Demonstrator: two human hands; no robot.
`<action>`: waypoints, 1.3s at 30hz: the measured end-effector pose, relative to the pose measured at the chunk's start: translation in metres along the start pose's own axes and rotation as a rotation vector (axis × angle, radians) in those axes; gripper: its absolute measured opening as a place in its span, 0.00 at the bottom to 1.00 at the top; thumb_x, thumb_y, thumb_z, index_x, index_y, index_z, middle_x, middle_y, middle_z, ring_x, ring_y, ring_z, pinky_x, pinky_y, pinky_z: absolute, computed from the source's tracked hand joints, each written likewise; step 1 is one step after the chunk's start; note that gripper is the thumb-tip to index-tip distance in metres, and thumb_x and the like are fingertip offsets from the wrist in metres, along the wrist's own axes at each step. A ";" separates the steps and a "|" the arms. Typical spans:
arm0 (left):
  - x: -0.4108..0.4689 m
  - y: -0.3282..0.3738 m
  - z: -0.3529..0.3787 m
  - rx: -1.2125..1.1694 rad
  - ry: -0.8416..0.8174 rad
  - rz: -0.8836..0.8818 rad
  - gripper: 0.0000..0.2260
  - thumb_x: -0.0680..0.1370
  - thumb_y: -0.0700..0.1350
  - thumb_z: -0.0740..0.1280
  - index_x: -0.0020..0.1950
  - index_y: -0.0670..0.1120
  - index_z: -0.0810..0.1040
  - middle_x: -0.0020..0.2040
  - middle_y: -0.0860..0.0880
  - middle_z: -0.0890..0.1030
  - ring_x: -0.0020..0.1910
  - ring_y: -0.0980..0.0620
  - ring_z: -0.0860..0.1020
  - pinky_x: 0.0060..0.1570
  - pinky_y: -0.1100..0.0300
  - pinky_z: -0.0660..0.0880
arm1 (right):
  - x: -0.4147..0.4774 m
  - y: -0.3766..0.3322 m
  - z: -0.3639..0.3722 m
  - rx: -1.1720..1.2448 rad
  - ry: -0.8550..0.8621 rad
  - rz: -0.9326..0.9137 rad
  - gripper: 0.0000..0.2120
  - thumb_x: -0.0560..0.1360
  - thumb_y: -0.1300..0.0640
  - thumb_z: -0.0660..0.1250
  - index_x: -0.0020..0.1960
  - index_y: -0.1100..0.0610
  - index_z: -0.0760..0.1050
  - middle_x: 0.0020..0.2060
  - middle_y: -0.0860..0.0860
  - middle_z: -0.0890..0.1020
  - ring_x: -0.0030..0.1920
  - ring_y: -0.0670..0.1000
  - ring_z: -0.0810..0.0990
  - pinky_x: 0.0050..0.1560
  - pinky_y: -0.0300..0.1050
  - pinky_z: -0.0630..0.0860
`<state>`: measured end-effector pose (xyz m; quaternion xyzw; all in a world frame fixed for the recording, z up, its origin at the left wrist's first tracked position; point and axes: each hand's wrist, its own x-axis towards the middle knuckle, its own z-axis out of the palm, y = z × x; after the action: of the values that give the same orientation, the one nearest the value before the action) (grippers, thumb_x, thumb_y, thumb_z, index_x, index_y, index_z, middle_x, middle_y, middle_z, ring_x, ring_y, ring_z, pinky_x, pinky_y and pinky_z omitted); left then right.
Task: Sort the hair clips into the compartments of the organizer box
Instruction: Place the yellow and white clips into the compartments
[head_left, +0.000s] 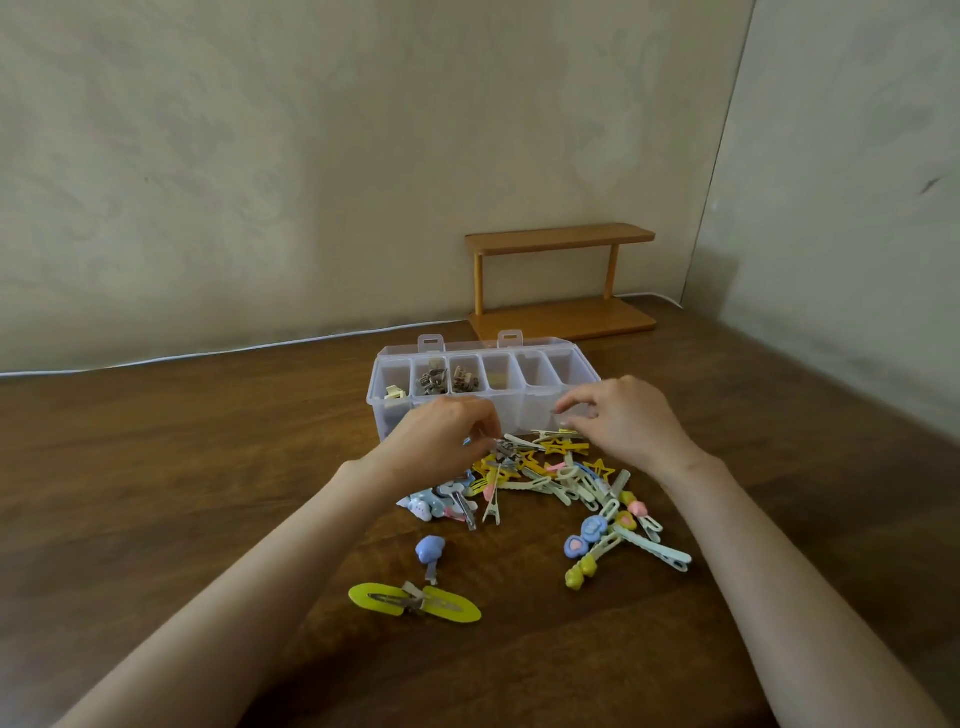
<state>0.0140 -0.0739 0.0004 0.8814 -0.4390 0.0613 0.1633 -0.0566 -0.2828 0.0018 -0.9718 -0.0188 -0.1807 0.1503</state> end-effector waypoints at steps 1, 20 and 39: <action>0.000 0.000 0.000 -0.008 0.018 0.003 0.07 0.78 0.44 0.63 0.54 0.46 0.76 0.53 0.50 0.80 0.48 0.56 0.79 0.49 0.59 0.78 | 0.000 -0.001 0.001 -0.070 -0.023 0.000 0.08 0.77 0.52 0.65 0.54 0.48 0.81 0.39 0.45 0.83 0.33 0.39 0.74 0.38 0.35 0.65; -0.001 0.019 0.008 -0.232 0.220 0.056 0.12 0.75 0.47 0.67 0.57 0.45 0.74 0.50 0.50 0.79 0.46 0.56 0.78 0.47 0.62 0.78 | -0.003 -0.005 -0.005 0.624 -0.145 0.018 0.01 0.74 0.59 0.69 0.45 0.55 0.79 0.20 0.47 0.70 0.23 0.50 0.67 0.26 0.39 0.67; 0.060 -0.006 -0.026 -0.259 0.447 -0.185 0.09 0.76 0.46 0.66 0.53 0.43 0.79 0.45 0.50 0.79 0.44 0.55 0.76 0.45 0.64 0.72 | 0.005 0.000 0.006 0.734 0.282 0.098 0.07 0.77 0.58 0.65 0.46 0.59 0.80 0.25 0.50 0.78 0.29 0.47 0.77 0.41 0.37 0.74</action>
<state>0.0562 -0.1073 0.0383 0.8540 -0.3141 0.1824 0.3724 -0.0503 -0.2817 -0.0016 -0.8188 -0.0150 -0.2862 0.4973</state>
